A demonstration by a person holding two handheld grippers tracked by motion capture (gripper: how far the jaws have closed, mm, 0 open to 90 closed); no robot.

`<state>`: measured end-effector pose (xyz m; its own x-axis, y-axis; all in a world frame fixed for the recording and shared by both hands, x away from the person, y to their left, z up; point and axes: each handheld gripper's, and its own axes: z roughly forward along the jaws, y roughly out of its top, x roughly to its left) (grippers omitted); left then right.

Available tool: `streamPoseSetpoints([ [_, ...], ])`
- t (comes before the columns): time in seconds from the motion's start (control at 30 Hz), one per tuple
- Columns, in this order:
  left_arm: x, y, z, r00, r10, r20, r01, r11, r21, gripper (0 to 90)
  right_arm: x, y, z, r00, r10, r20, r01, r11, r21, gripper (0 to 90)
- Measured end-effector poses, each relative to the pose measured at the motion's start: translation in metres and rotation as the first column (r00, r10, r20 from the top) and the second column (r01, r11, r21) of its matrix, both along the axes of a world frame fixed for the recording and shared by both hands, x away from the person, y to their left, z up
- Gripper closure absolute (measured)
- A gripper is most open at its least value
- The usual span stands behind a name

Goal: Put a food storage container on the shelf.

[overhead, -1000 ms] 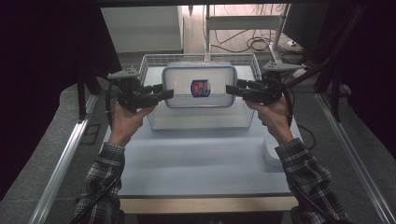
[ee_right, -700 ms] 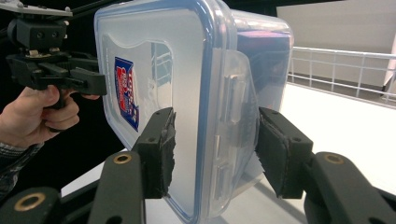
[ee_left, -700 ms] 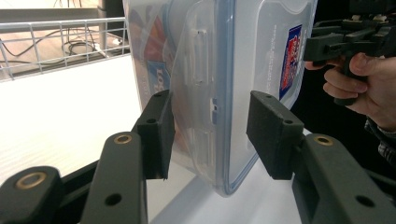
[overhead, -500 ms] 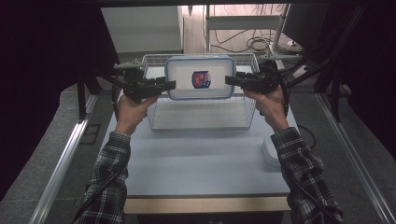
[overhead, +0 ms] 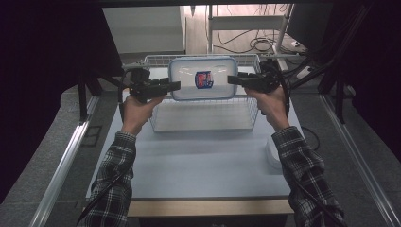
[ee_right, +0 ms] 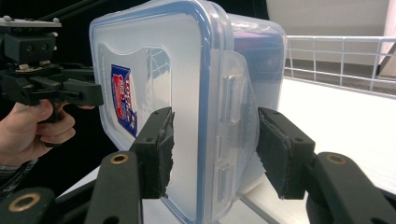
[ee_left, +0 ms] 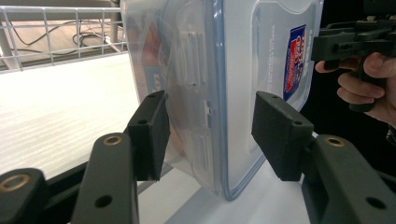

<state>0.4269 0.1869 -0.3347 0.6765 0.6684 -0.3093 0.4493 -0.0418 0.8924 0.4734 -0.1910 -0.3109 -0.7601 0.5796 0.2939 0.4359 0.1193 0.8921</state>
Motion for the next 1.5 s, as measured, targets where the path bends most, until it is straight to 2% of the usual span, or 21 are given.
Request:
streamPoseSetpoints([
  [0.3, 0.004, -0.002, 0.001, 0.9999, 0.013, 0.002, -0.013, 0.9999, 0.002, 43.3, 0.002, 0.004, 0.004, 0.9991, -0.041, 0.003, 0.041, 0.999, -0.018, 46.4],
  [0.37, 0.005, -0.002, 0.001, 0.9996, 0.024, 0.016, -0.024, 0.9997, 0.004, 42.6, 0.004, 0.004, 0.004, 0.9987, -0.050, -0.002, 0.050, 0.999, -0.020, 46.3],
  [0.47, 0.006, -0.004, 0.001, 0.9994, 0.031, 0.017, -0.032, 0.9994, 0.011, 39.6, 0.004, 0.006, 0.005, 0.9968, -0.080, 0.006, 0.080, 0.995, -0.061, 48.8],
  [0.53, 0.008, -0.004, 0.001, 0.9993, 0.037, -0.002, -0.037, 0.9993, -0.001, 37.1, 0.005, 0.010, 0.003, 0.9963, -0.085, 0.015, 0.086, 0.992, -0.093, 52.0],
  [0.6, 0.012, -0.002, -0.001, 0.9991, 0.034, -0.024, -0.035, 0.9990, -0.029, 35.2, 0.006, 0.012, 0.001, 0.9953, -0.096, 0.011, 0.097, 0.990, -0.102, 50.2],
  [0.7, 0.015, 0.000, -0.003, 0.9984, 0.039, -0.041, -0.041, 0.9976, -0.055, 35.4, 0.010, 0.011, -0.001, 0.9957, -0.090, -0.023, 0.088, 0.994, -0.066, 51.2],
  [0.83, 0.017, -0.002, -0.001, 0.9974, 0.064, -0.034, -0.066, 0.9972, -0.035, 32.8, 0.012, 0.011, -0.001, 0.9959, -0.083, -0.036, 0.081, 0.995, -0.061, 51.7],
  [0.9, 0.015, -0.004, 0.001, 0.9939, 0.110, -0.002, -0.110, 0.9939, 0.006, 30.0, 0.011, 0.011, -0.001, 0.9951, -0.094, -0.030, 0.091, 0.992, -0.083, 53.7],
  [0.97, 0.015, -0.005, 0.003, 0.9926, 0.121, 0.009, -0.121, 0.9919, 0.038, 29.6, 0.010, 0.010, -0.001, 0.9938, -0.110, -0.018, 0.109, 0.992, -0.068, 54.7],
  [1.03, 0.015, -0.007, 0.002, 0.9941, 0.108, 0.009, -0.109, 0.9933, 0.039, 31.2, 0.012, 0.011, 0.000, 0.9936, -0.110, -0.026, 0.109, 0.992, -0.059, 57.1],
  [1.33, 0.015, -0.003, 0.002, 0.9935, 0.113, 0.016, -0.113, 0.9929, 0.036, 35.6, 0.010, 0.015, 0.003, 0.9913, -0.131, -0.009, 0.130, 0.988, -0.089, 57.9],
  [1.5, 0.018, -0.001, 0.005, 0.9885, 0.149, 0.023, -0.150, 0.9879, 0.039, 37.8, 0.009, 0.018, 0.004, 0.9889, -0.148, -0.005, 0.147, 0.986, -0.077, 58.4],
])
